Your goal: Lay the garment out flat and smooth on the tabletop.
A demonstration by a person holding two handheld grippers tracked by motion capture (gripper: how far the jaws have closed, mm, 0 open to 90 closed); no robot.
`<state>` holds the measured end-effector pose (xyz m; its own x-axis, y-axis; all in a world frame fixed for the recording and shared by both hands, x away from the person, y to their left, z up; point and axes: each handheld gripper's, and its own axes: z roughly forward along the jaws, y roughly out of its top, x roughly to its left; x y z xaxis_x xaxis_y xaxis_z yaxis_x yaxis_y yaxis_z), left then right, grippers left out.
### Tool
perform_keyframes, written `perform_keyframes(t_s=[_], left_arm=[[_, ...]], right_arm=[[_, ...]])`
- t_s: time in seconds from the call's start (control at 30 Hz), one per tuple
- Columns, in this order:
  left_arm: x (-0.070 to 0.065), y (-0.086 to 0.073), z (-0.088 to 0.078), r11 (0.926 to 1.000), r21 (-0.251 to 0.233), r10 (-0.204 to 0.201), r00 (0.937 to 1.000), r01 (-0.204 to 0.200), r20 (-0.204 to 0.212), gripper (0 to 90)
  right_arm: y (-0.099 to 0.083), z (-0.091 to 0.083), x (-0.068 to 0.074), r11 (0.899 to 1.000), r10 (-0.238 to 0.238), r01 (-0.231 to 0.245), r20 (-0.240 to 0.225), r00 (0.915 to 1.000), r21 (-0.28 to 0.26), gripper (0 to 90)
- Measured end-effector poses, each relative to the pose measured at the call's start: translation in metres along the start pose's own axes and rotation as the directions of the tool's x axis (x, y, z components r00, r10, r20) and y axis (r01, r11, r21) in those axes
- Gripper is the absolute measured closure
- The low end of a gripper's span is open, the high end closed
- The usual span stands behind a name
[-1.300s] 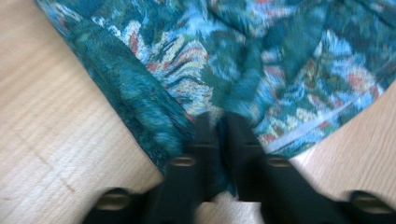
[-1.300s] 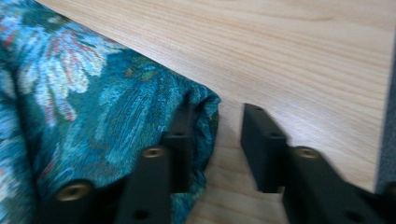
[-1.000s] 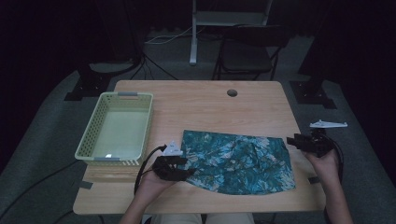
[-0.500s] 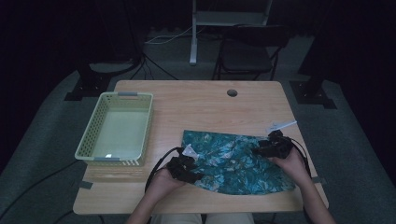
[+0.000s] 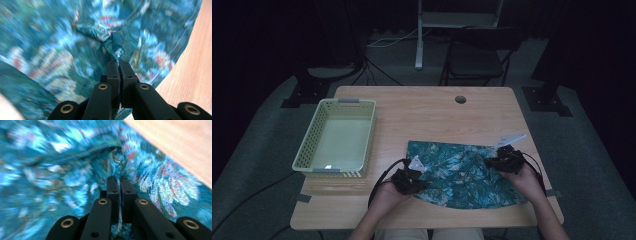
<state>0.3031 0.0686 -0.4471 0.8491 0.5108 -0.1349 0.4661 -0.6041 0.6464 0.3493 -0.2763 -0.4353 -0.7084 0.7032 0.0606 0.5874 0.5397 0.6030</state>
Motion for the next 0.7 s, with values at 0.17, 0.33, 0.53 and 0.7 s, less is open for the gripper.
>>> perform_keyframes(t_s=[0.17,0.33,0.53,0.7], left_arm=[[0.017,0.028,-0.015,0.9916,-0.125,-0.039,0.9987,0.035,-0.032,88.7],[0.035,0.043,0.002,0.9939,-0.088,-0.069,0.9968,0.066,-0.041,88.7],[0.036,0.034,0.039,0.9975,0.032,-0.062,0.9976,0.063,-0.029,88.7],[0.032,0.020,0.037,0.9962,0.036,-0.078,0.9968,0.079,-0.016,88.7]], right_arm=[[-0.009,-0.040,0.006,0.994,0.018,-0.021,-0.029,0.9994,-0.111,88.0],[-0.034,-0.052,0.002,0.995,0.063,-0.061,0.023,0.9977,-0.084,88.0],[-0.059,-0.027,-0.007,0.994,0.109,-0.109,0.028,0.9936,-0.006,87.9],[-0.061,-0.013,-0.006,0.995,0.100,-0.101,0.028,0.9946,0.011,87.9]])
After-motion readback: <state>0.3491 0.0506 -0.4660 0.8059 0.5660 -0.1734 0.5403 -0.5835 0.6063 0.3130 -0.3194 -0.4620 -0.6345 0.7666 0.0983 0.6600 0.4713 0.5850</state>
